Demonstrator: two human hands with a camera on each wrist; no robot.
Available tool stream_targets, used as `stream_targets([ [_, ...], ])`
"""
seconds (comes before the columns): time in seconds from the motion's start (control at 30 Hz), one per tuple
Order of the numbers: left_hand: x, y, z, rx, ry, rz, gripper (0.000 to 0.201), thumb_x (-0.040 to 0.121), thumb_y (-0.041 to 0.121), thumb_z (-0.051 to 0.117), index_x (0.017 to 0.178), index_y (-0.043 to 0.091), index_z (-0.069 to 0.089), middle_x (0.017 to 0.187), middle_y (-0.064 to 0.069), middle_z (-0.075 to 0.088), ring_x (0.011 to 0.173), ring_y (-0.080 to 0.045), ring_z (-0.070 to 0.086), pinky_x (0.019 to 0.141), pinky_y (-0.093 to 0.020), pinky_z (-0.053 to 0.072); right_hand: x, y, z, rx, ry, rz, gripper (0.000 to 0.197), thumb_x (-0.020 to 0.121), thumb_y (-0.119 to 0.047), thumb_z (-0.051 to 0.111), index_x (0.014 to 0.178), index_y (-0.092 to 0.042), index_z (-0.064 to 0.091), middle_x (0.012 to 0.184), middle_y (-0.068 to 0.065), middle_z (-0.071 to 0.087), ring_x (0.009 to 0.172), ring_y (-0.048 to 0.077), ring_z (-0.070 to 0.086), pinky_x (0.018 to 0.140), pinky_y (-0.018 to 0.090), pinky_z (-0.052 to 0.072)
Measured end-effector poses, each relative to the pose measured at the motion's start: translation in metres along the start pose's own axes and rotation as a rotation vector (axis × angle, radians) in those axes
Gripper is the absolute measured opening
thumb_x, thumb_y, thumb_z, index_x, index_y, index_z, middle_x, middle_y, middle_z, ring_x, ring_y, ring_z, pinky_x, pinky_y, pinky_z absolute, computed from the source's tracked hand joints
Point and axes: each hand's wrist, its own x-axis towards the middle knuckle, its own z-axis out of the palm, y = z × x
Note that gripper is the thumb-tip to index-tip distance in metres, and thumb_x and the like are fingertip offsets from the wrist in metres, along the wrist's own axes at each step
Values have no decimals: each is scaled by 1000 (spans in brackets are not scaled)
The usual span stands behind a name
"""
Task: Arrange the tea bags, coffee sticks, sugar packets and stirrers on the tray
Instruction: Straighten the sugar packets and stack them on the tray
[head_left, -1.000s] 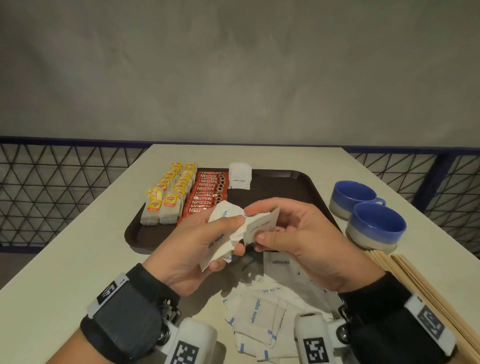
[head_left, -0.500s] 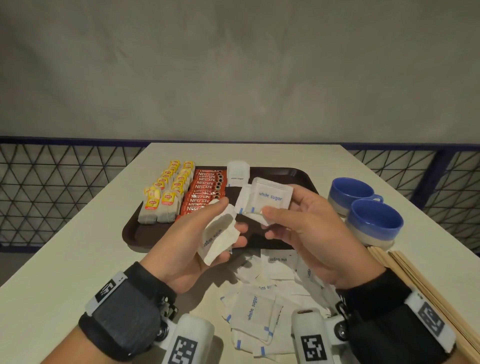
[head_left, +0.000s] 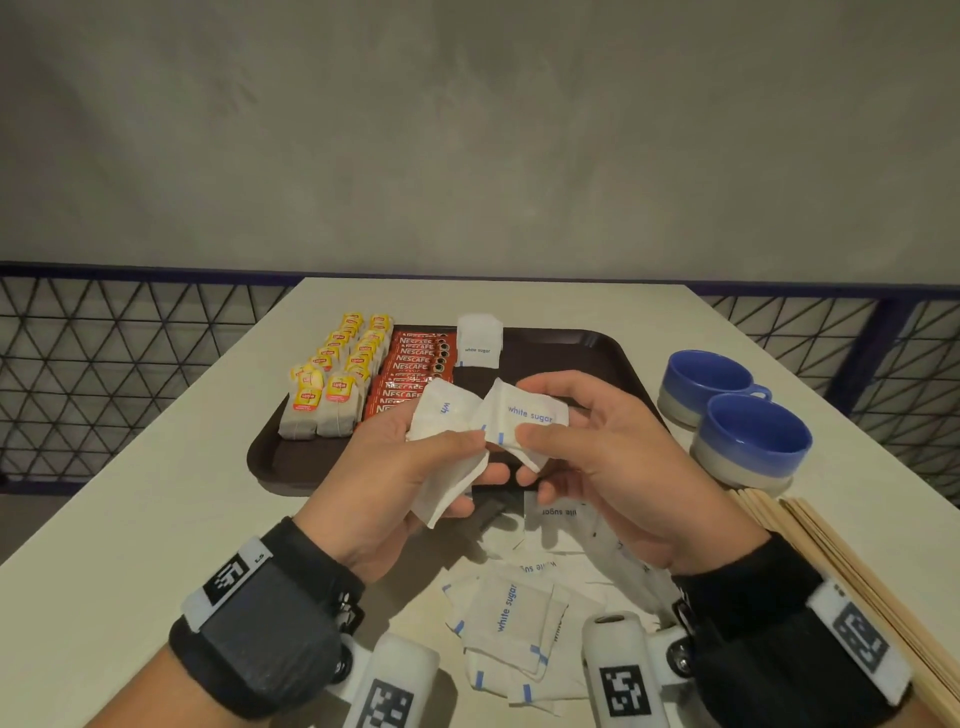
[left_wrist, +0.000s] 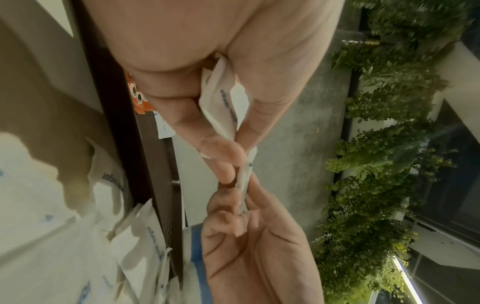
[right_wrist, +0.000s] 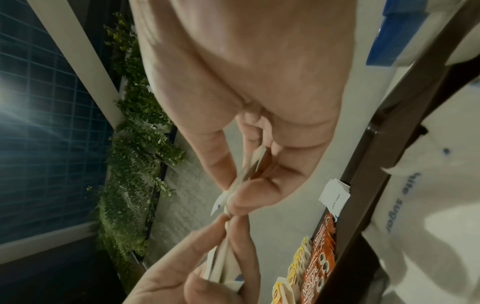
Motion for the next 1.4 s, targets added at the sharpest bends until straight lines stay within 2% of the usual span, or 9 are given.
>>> stream_targets([
  [0.17,0,-1,1,44,23,65,29,92,12,70,120,21,67,104,-3,79,81,-17,76,50,-24,53,-2,-1,-1,-88,-21,-2,30,90,2,70,116,-13,67,97,14,76,65,19,63,50,28,47],
  [0.33,1,-1,0,60,48,66,44,83,17,77,125,22,64,108,-3,78,88,-25,77,47,-24,51,-2,0,-1,-151,36,-40,29,90,-2,72,113,-20,71,99,3,78,71,11,63,62,24,51],
  [0.43,2,-1,-2,58,65,56,44,83,17,77,125,21,64,108,-4,78,86,-25,77,46,-24,50,-1,1,0,-145,51,-45,29,90,-4,73,113,-22,72,98,1,78,72,9,63,65,24,52],
  [0.67,5,2,-8,8,57,6,43,85,19,76,126,22,64,107,-7,78,82,-22,76,44,-23,49,-2,-1,-2,-214,32,-68,30,88,-6,77,112,-24,74,97,1,77,70,12,62,60,24,51],
  [0.83,6,-2,-6,31,60,61,66,66,37,83,128,23,65,114,-2,76,90,-18,73,52,-25,52,-1,0,-2,-225,62,-54,29,86,-8,78,110,-23,73,96,-2,77,67,11,63,61,23,52],
  [0.9,5,-4,-3,28,23,68,62,68,30,84,127,22,65,116,-1,76,94,-18,73,53,-24,52,-1,0,-2,-236,63,-57,30,85,-9,79,112,-22,71,96,-2,77,67,8,64,60,21,50],
  [1.03,5,-6,-1,18,7,98,57,71,15,81,126,18,65,116,-4,76,85,-17,75,50,-22,50,-2,0,-1,-200,50,-53,26,88,-14,77,113,-19,71,96,0,78,67,13,60,58,24,49],
  [1.2,5,-4,-3,-21,25,105,59,69,14,80,126,19,64,114,-3,77,90,-26,77,47,-22,50,0,1,-1,-91,34,11,20,96,-18,68,114,-13,74,104,4,78,68,16,59,59,28,51],
  [1.4,4,-4,0,-46,16,89,53,72,21,78,123,18,66,109,-7,78,86,-23,76,44,-20,48,0,2,-2,-8,8,-6,20,95,-8,66,115,-7,73,103,8,78,70,15,62,64,26,57],
])
